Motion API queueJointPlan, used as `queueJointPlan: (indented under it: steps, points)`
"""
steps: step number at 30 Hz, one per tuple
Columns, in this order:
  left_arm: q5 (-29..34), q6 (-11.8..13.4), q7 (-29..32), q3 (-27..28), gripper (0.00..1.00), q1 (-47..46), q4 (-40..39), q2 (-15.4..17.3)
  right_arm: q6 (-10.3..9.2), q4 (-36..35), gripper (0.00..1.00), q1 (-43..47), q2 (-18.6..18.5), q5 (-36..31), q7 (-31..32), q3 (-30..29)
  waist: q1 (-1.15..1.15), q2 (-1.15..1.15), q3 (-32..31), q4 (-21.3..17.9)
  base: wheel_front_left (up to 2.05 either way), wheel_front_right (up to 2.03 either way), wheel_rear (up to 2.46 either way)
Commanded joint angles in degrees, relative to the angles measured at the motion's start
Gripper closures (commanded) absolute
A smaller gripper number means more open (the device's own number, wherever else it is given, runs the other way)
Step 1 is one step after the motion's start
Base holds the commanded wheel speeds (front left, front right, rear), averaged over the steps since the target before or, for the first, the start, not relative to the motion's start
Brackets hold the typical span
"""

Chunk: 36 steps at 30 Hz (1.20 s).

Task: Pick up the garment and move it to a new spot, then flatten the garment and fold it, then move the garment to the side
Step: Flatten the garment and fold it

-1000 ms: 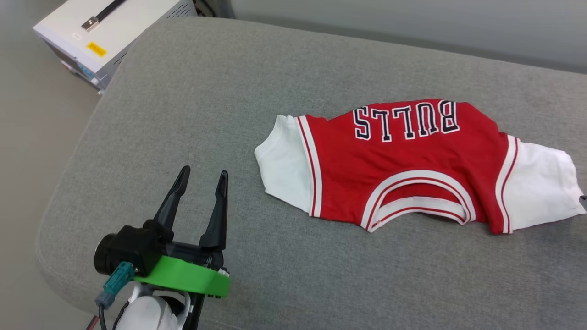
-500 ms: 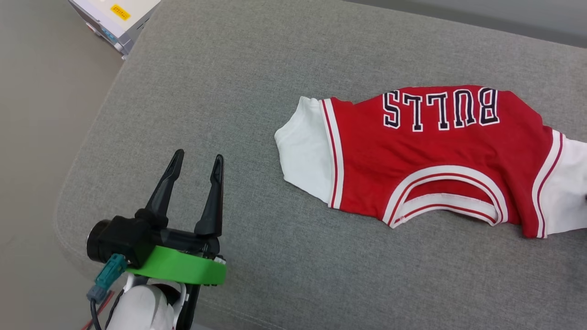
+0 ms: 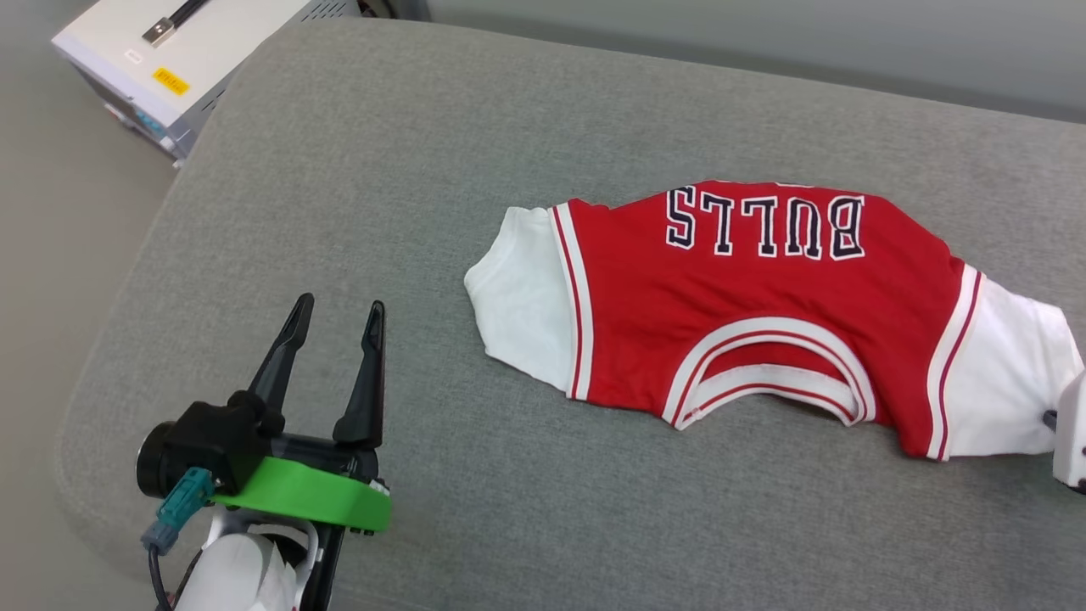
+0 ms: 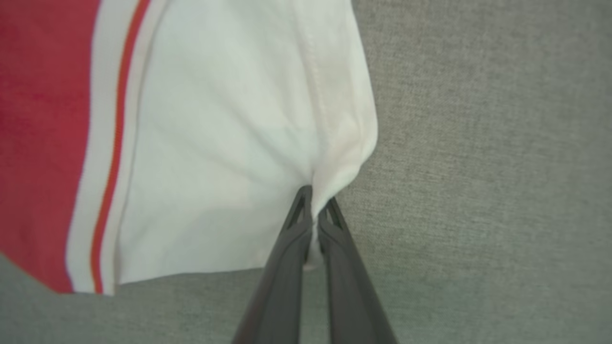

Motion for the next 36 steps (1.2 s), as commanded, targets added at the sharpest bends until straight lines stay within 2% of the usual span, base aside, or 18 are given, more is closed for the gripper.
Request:
queueJointPlan:
  steps: [1,7,12,16,21,25,29,36]
  points:
    - [-0.9,-0.3,0.7,-0.1,0.0,0.4,0.4,0.6,-0.04,-0.8,1.0,2.4,-0.7,0.2,0.3,0.2,0.0,0.69,-2.5,-3.2,0.0,0.0,0.0]
    - [-5.0,-0.6,5.8,-3.2,0.0,-0.9,1.4,4.5,-0.04,-6.8,1.0,6.3,-2.1,0.0,1.5,-0.4,0.0,0.69,-3.6,-7.5,0.0,0.0,0.0]
    - [-7.0,-0.6,12.2,-4.8,0.0,-3.0,2.4,8.1,-0.04,-11.5,1.0,8.5,-3.0,0.5,2.7,-0.1,0.0,0.69,-2.8,-10.5,0.0,0.0,0.0]
    - [-8.4,-0.7,18.7,-6.2,0.0,-6.0,3.9,9.5,-0.04,-14.5,1.0,9.0,-2.1,0.8,3.2,-0.1,0.0,0.69,-1.4,-12.4,0.0,0.0,0.0]
    - [-10.3,0.3,28.3,-7.5,0.0,-11.2,7.9,9.3,-0.04,-16.8,1.0,9.0,-0.7,0.8,3.7,-0.1,0.0,0.69,0.7,-14.1,0.0,0.0,0.0]
    - [-11.5,0.0,34.0,-9.4,0.0,-15.6,12.1,9.1,-0.04,-18.0,1.0,8.5,0.2,1.6,4.5,-0.2,0.0,0.69,2.7,-15.1,0.0,0.0,0.0]
    - [-11.6,-0.1,38.2,-10.8,0.0,-19.8,16.7,9.2,-0.04,-19.0,1.0,7.6,0.5,1.8,4.7,0.1,0.0,0.69,4.5,-15.8,0.0,0.0,0.0]
    - [-8.8,0.8,41.6,-13.0,0.0,-24.5,22.7,9.9,-0.04,-19.9,1.0,6.9,0.9,1.6,4.7,0.7,0.0,0.69,6.7,-16.3,0.0,0.0,0.0]
